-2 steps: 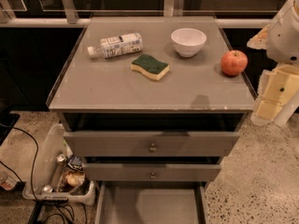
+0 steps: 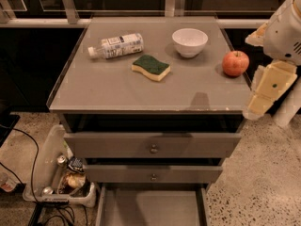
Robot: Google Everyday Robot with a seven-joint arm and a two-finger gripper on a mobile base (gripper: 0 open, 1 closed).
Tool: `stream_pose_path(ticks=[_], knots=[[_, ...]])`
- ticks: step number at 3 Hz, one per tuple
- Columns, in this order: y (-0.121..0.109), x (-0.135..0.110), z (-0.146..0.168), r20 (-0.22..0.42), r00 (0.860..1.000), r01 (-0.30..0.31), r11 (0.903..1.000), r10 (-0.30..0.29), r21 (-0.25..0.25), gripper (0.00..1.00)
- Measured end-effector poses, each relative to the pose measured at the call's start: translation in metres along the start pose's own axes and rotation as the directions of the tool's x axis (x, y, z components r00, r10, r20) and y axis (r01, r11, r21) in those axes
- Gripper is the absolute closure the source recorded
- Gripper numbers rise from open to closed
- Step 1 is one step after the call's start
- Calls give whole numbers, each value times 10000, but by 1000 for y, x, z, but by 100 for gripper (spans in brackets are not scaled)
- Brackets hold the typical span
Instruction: Place sponge into bottom drawer
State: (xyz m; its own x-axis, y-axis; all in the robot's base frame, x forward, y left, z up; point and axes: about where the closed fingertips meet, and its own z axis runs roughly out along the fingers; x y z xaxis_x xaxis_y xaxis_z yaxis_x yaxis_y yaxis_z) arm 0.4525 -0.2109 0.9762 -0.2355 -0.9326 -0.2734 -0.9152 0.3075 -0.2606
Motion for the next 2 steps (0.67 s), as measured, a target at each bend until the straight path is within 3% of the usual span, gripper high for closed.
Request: stream_pose_path(ticks=[1,2], knots=[[-23,-19,7,1436,9876,-670,9976,635,198,0],[-41,-52,7,3181,9417,-1190,9928,1098,98,0]])
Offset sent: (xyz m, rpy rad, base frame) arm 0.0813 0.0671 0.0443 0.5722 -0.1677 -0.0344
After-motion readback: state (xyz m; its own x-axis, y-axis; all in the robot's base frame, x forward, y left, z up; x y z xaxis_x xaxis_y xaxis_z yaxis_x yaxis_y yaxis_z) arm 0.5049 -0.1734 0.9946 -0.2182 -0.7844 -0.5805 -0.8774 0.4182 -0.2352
